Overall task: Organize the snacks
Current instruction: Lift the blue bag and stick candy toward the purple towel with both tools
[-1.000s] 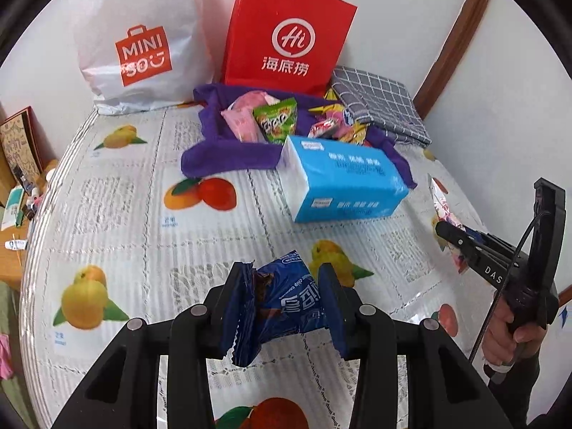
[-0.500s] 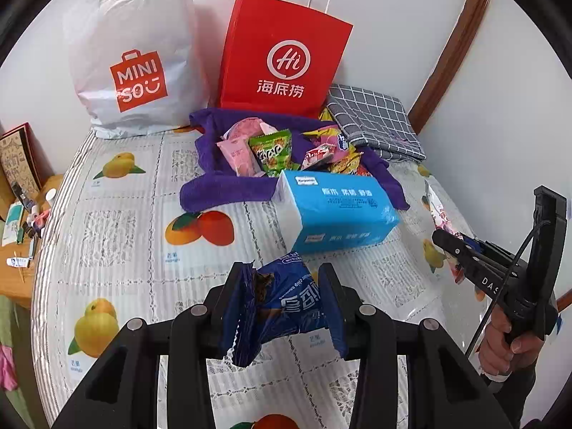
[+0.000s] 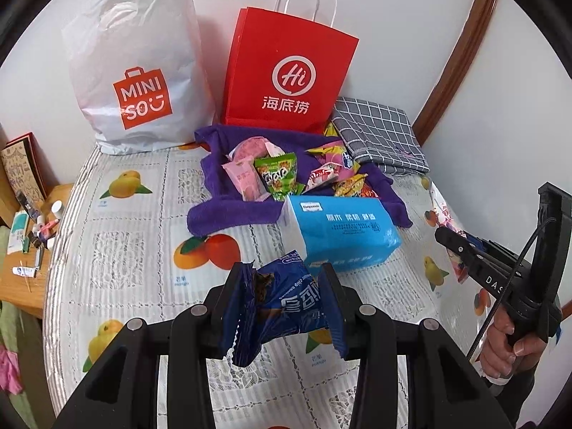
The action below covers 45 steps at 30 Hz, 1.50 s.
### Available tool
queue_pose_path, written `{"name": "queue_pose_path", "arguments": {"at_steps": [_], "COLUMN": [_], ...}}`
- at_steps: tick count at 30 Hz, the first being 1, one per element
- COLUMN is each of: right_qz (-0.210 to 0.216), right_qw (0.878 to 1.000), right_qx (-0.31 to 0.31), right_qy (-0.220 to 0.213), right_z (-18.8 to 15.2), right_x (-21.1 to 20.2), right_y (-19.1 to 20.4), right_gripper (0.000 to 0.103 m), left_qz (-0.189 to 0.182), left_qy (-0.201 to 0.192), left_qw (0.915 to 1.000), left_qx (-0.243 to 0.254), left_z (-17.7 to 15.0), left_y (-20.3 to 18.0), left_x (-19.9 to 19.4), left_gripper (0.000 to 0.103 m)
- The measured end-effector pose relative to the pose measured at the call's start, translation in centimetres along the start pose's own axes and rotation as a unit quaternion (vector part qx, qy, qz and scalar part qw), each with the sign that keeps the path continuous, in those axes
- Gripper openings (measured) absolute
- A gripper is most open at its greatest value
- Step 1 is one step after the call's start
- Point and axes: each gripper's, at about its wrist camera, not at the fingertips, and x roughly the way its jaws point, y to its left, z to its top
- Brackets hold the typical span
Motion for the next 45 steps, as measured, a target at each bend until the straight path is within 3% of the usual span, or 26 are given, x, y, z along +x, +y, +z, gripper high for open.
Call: {"name": "queue_pose_path", "arguments": {"at_steps": [30, 45], "right_qz": [0.008, 0.007], "right_qw": [1.000, 1.000], "right_qx": [0.004, -0.007], "right_qy": [-0.002, -0.006], "right_z": [4.1, 5.7], "right_x": [1.6, 2.6], "right_y": [-0.5, -0.4], "right_gripper": [0.021, 0.021], "left_qz": [0.002, 0.005], "left_qy": [-0.008, -0.011], "left_qw": [0.9997, 0.9998], "left_qx": [0.024, 0.018], "left_z": [4.4, 6.0], "left_y": [-2.9, -2.1], "left_x": [1.7, 2.2], "left_gripper": [0.039, 0.039]}}
